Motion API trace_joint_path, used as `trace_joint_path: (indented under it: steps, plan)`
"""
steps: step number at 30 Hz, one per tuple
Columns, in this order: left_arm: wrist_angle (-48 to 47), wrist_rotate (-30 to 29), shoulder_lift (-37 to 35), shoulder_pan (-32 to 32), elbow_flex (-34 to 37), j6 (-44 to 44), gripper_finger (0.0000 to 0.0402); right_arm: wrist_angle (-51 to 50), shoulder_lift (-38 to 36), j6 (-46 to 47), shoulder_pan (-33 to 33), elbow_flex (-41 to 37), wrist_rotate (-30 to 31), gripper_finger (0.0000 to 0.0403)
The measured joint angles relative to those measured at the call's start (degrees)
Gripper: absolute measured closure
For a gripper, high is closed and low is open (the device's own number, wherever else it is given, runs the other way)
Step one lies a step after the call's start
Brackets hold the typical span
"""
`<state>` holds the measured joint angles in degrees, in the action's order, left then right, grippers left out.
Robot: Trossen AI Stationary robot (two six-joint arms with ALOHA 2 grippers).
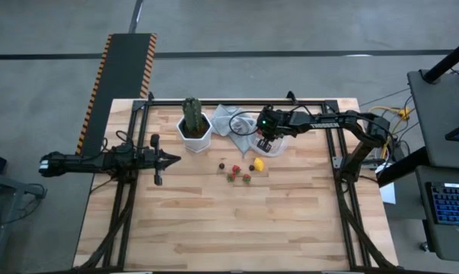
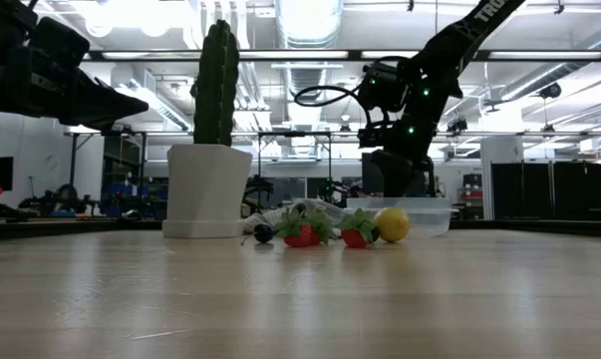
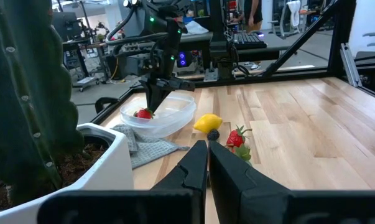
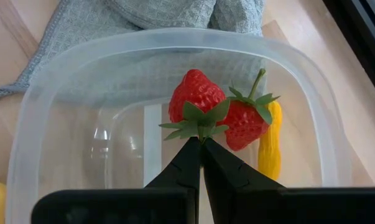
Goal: Pick and placing Produce into tupperware
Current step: Put the right strawberry into the transparent bin
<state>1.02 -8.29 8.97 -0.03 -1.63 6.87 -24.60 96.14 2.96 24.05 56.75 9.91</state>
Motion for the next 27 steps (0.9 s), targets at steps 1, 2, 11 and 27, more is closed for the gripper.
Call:
trace_joint_path:
  steps: [1,2,11,27]
  plan:
    - [0.00,0.00,0.00,0.01,0.00,0.00,0.0402,0.02,0.00,0.00,-0.02,0.00,0.02,0.0394]
    - [0.00,0.00,0.00,0.01,0.00,0.00,0.0402,0.02,0.00,0.02,-0.02,0.00,0.02,0.0394]
    - [0.00,0.00,0.00,0.00,0.00,0.00,0.0402,0.02,0.00,0.02,-0.02,0.00,0.04,0.0394]
    - [0.00,0.00,0.00,0.00,0.00,0.00,0.0402,0.04,-0.04,0.12,0.00,0.00,-1.38,0.0384]
